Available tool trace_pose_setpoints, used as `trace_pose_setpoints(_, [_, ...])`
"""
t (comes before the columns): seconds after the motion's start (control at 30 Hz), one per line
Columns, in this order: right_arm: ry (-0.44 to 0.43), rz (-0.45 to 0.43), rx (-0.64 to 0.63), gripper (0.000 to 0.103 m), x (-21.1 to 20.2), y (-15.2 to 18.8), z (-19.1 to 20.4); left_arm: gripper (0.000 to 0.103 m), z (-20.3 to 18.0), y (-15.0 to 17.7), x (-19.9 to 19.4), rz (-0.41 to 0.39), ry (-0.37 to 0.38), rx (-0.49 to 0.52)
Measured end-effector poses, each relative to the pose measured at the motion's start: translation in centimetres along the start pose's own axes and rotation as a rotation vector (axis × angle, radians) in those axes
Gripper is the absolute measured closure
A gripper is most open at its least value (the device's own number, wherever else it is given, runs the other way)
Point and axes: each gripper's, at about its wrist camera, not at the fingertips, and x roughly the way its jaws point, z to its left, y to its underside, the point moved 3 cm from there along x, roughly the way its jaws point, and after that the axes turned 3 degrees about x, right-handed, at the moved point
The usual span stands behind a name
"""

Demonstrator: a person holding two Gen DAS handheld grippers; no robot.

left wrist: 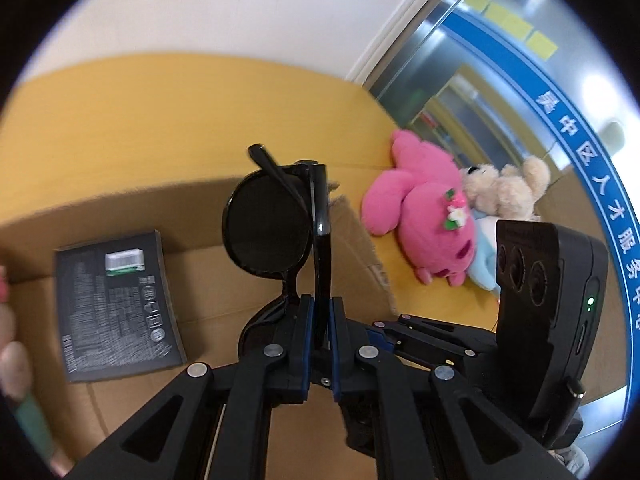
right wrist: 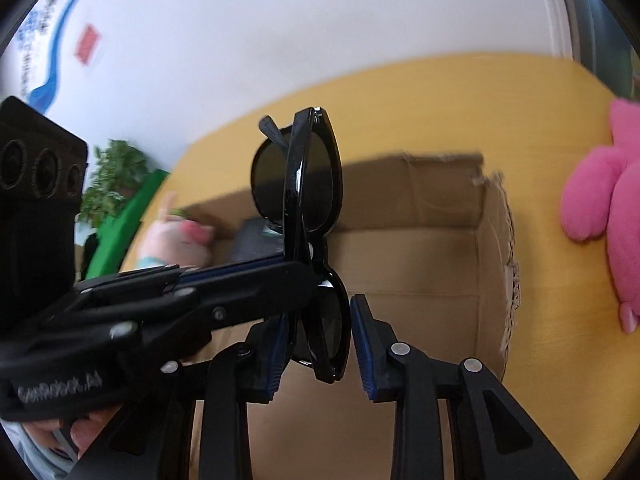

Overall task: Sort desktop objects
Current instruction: 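Lift the sunglasses with both tools and carry them into the cardboard box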

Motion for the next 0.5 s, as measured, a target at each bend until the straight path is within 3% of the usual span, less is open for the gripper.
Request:
trace_pose_setpoints(0.2, [0.103, 0.069, 0.04, 0.077, 3.3, 0.0, -2.7, 0.097, 1.9, -0.2, 4.3, 0.066, 0.032, -0.074])
trace_pose_setpoints(0.3, [0.136, 0.084, 0.04, 0.078, 3.9, 0.1, -2.5, 0.097, 2.5, 0.0, 5.2, 0.09, 0.032, -0.105])
trace_pose_setpoints(0.37, [0.17, 0.089, 0.018, 0.086, 4.4, 0.1, -2.2, 0.097, 2.9, 0.4, 5.8, 0.111, 0.03, -0.121])
trace_pose_setpoints(0.5, [0.234, 0.094, -0.02, 0.086, 5.0, 0.5, -1.9, 0.097, 3.0, 0.2, 6.5, 0.122, 0.035, -0.137])
